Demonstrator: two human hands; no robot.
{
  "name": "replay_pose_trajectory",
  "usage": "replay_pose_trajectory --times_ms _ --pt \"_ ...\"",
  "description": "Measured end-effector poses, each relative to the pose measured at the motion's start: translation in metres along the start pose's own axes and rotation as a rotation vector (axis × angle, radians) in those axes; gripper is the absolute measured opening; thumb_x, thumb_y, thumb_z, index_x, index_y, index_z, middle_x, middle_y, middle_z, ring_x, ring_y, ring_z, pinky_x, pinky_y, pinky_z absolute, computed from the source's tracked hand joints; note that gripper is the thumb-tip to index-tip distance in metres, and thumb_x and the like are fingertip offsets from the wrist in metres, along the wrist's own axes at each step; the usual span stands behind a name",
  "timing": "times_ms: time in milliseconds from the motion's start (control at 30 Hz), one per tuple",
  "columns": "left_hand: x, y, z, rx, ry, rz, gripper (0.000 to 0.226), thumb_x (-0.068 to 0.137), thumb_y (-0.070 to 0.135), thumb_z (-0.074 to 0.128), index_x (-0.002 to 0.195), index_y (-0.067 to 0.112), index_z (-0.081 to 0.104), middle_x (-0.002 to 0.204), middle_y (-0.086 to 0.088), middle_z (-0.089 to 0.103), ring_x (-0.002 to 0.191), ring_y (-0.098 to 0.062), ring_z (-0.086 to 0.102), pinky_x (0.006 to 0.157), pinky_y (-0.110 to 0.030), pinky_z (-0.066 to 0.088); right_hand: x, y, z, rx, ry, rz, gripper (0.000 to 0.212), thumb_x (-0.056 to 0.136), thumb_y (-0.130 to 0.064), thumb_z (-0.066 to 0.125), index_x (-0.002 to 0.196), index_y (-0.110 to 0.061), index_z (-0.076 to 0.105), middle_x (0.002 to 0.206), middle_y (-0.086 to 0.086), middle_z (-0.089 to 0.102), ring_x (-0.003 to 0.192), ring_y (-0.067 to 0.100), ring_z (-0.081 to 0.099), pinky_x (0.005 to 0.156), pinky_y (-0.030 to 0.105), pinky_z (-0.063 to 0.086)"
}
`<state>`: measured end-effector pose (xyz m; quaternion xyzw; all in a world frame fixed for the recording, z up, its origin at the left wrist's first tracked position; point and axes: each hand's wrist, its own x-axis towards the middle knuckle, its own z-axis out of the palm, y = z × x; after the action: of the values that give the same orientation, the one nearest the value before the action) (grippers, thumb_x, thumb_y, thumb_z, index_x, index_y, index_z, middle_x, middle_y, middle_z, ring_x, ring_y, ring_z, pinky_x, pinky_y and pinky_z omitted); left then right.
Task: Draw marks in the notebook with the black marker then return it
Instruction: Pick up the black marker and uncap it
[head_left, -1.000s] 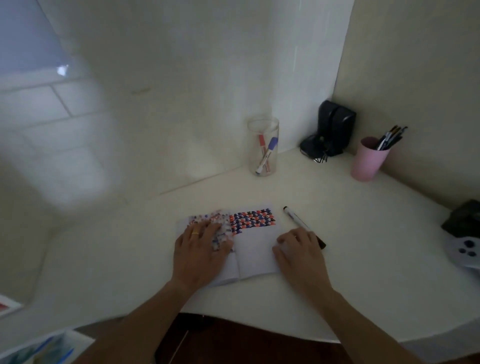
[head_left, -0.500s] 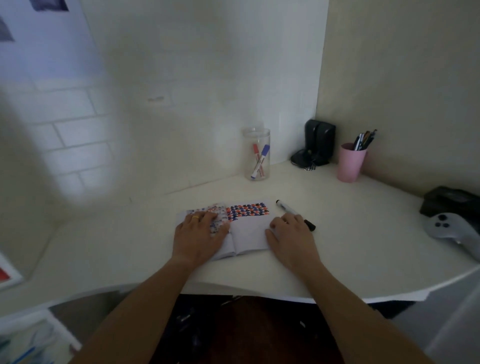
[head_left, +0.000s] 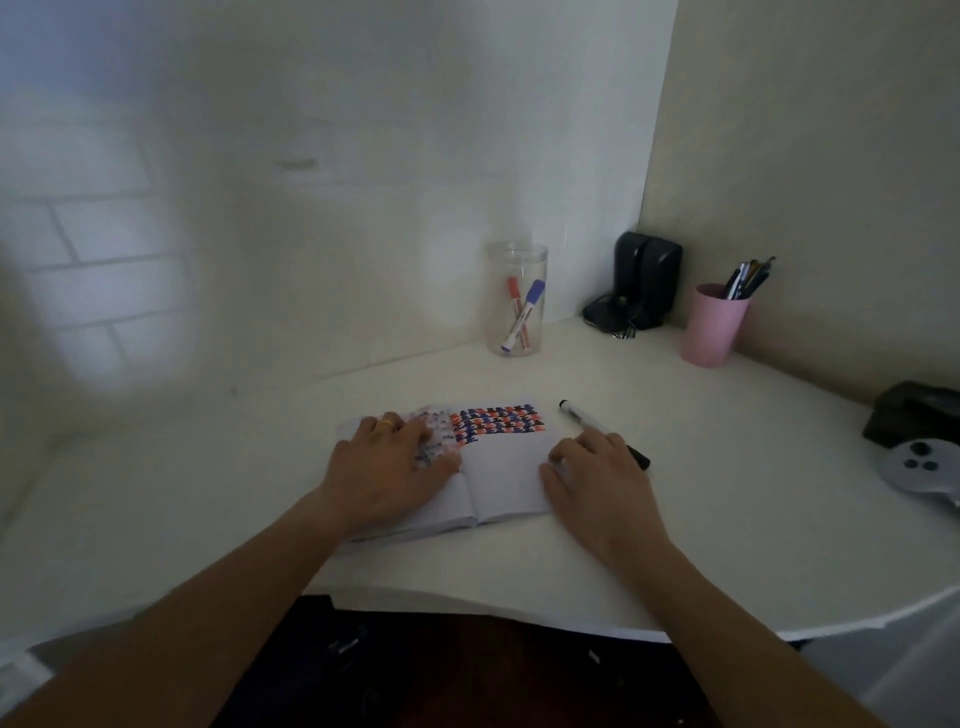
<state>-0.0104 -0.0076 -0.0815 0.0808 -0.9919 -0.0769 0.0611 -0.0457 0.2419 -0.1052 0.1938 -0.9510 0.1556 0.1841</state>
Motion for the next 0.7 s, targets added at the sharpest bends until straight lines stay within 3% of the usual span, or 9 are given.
replay_pose_trajectory --times_ms 100,200,300,433,567,633,700 --pt "0.023 -0.007 -0.016 0.032 -0.042 0.049 0.053 0.09 0.069 0.048 0.123 0.03 0.06 0.132 -0.006 0.057 0.13 -0.029 0.053 0.102 -0.045 0.046 0.0 0.001 0.003 0.003 0.033 -0.003 0.022 0.094 -0.035 0.058 0.097 -0.019 0.072 0.096 0.002 0.068 0.097 0.027 0.058 0.084 0.038 0.049" --pt "0.051 -0.009 -0.019 0.059 0.102 0.146 0.042 0.094 0.058 0.052 0.107 0.023 0.071 0.117 -0.006 0.064 0.114 -0.027 0.062 0.092 -0.041 0.05 0.003 0.001 0.006 0.007 0.036 0.005 0.017 0.092 -0.034 0.062 0.094 -0.02 0.072 0.093 0.001 0.068 0.093 0.026 0.059 0.079 0.037 0.051" --pt "0.079 -0.007 -0.015 -0.112 0.209 0.344 0.024 0.095 0.039 0.055 0.102 0.024 0.073 0.114 -0.001 0.066 0.109 -0.022 0.063 0.089 -0.039 0.052 0.003 0.001 0.002 -0.006 0.013 0.009 0.023 0.093 -0.038 0.055 0.101 -0.023 0.071 0.1 -0.001 0.067 0.097 0.025 0.058 0.078 0.036 0.05" --pt "0.109 -0.009 -0.004 -0.224 0.038 0.597 0.034 0.089 0.018 0.042 0.096 0.03 0.073 0.106 0.011 0.062 0.088 0.005 0.055 0.08 -0.029 0.046 0.016 0.002 -0.004 -0.087 0.046 0.017 0.027 0.092 -0.034 0.058 0.113 -0.023 0.071 0.112 0.001 0.069 0.103 0.027 0.061 0.079 0.039 0.055" --pt "0.116 -0.015 0.009 -0.263 -0.013 0.663 0.037 0.089 0.018 0.042 0.101 0.028 0.075 0.105 0.011 0.065 0.096 -0.006 0.059 0.084 -0.03 0.048 0.043 0.012 -0.006 -0.293 0.003 0.048 0.046 0.078 -0.016 0.076 0.123 -0.019 0.07 0.108 0.01 0.071 0.091 0.034 0.066 0.067 0.04 0.056" --pt "0.115 -0.018 0.011 -0.256 -0.019 0.681 0.041 0.089 0.026 0.036 0.103 0.029 0.074 0.108 0.011 0.066 0.099 -0.009 0.06 0.087 -0.033 0.05 0.054 0.011 -0.006 -0.378 -0.097 0.055 0.059 0.079 -0.011 0.067 0.137 -0.024 0.06 0.116 0.011 0.067 0.098 0.035 0.064 0.073 0.04 0.053" --pt "0.114 -0.02 0.012 -0.243 -0.015 0.701 0.044 0.087 0.031 0.032 0.106 0.03 0.071 0.111 0.013 0.064 0.102 -0.009 0.058 0.088 -0.034 0.05 0.06 0.01 -0.005 -0.419 -0.202 0.067 0.074 0.085 -0.01 0.053 0.153 -0.03 0.034 0.127 0.007 0.056 0.111 0.031 0.056 0.082 0.038 0.047"
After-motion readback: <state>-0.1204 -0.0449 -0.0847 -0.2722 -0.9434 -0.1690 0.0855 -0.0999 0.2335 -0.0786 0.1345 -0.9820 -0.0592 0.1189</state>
